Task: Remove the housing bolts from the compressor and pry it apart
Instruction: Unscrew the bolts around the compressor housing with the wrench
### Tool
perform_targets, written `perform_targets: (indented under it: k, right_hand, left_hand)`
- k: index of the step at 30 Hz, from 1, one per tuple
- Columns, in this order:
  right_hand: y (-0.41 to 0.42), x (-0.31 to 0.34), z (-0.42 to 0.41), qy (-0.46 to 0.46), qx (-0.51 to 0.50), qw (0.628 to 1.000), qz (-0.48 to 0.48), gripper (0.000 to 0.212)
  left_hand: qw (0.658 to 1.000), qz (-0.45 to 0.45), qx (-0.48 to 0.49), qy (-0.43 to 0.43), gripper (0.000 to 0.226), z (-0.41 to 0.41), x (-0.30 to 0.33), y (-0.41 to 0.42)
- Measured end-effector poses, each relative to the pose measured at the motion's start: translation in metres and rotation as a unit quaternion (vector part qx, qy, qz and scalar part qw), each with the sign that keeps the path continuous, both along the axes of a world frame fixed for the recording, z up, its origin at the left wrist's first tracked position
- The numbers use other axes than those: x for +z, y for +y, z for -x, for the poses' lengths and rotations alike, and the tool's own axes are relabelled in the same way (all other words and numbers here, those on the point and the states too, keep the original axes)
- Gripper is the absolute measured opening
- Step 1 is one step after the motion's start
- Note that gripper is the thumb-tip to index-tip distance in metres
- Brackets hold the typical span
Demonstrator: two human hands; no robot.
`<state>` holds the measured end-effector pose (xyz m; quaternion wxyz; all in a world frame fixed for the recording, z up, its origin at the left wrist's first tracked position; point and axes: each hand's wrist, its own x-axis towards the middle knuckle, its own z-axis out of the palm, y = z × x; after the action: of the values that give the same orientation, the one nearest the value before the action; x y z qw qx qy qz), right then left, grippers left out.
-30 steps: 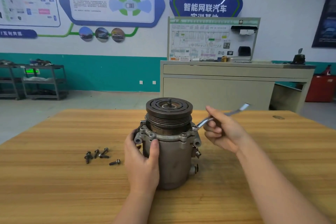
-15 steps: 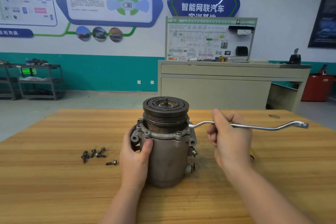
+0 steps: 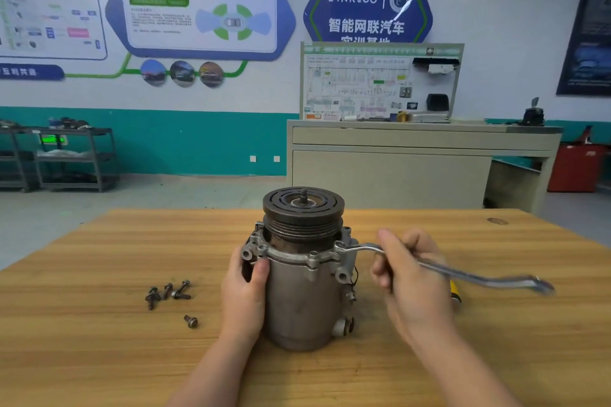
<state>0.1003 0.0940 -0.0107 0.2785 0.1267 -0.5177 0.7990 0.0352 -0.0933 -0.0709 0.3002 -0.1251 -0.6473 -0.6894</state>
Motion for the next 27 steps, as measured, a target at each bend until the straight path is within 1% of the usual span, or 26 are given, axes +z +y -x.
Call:
perform_targets:
  k: [2, 4, 6, 8, 9, 10, 11, 12, 14, 15, 18, 20, 22, 24, 27]
  right_hand:
    - [0.015, 0.008, 0.017, -0.075, 0.164, 0.982, 0.057, 0.034]
    - [0.021, 0.017, 0.033, -0.137, 0.267, 0.951, 0.074, 0.03]
    - [0.019, 0.024, 0.044, -0.18, 0.315, 0.927, 0.091, 0.023]
    - [0.016, 0.03, 0.047, -0.186, 0.314, 0.922, 0.13, 0.021]
    - [0.016, 0.031, 0.045, -0.171, 0.292, 0.926, 0.165, 0.022]
    - [0.016, 0.031, 0.044, -0.149, 0.253, 0.935, 0.198, 0.023]
    - [0.017, 0.029, 0.041, -0.126, 0.197, 0.949, 0.211, 0.025]
    - [0.017, 0.026, 0.037, -0.107, 0.135, 0.964, 0.201, 0.031]
    - [0.013, 0.021, 0.026, -0.063, 0.029, 0.988, 0.135, 0.044]
    - [0.009, 0.019, 0.019, -0.048, -0.01, 0.994, 0.1, 0.047]
    - [-0.002, 0.015, 0.004, -0.018, -0.083, 0.996, 0.014, 0.048]
    - [-0.009, 0.014, -0.004, 0.01, -0.134, 0.99, -0.047, 0.045]
    - [-0.017, 0.016, -0.01, 0.036, -0.197, 0.972, -0.123, 0.041]
    - [-0.027, 0.017, -0.016, 0.066, -0.233, 0.953, -0.18, 0.039]
    - [-0.038, 0.012, -0.026, 0.137, -0.294, 0.904, -0.278, 0.042]
  left_hand:
    - [1.0, -0.013, -0.021, -0.002, 0.051, 0.004, -0.002, -0.001]
    - [0.999, -0.014, -0.041, -0.009, 0.052, 0.005, -0.002, -0.003]
    - [0.998, -0.006, -0.058, -0.022, 0.063, 0.004, 0.0, -0.006]
    - [0.994, -0.025, -0.091, -0.059, 0.087, 0.004, 0.001, -0.009]
    - [0.99, -0.04, -0.109, -0.085, 0.096, 0.004, 0.002, -0.009]
    - [0.984, -0.055, -0.124, -0.112, 0.097, 0.005, 0.003, -0.01]
    - [0.979, -0.07, -0.133, -0.139, 0.095, 0.007, 0.005, -0.012]
    - [0.972, -0.084, -0.144, -0.168, 0.093, 0.009, 0.007, -0.013]
    - [0.96, -0.074, -0.176, -0.206, 0.09, 0.013, 0.008, -0.015]
    - [0.956, -0.059, -0.187, -0.216, 0.088, 0.014, 0.007, -0.016]
    - [0.951, -0.037, -0.209, -0.224, 0.083, 0.012, 0.006, -0.018]
    - [0.949, -0.033, -0.223, -0.222, 0.081, 0.01, 0.007, -0.019]
    - [0.945, -0.026, -0.234, -0.227, 0.081, 0.008, 0.011, -0.018]
    - [0.943, -0.017, -0.234, -0.237, 0.081, 0.008, 0.011, -0.019]
    - [0.941, -0.028, -0.238, -0.241, 0.075, 0.008, 0.012, -0.019]
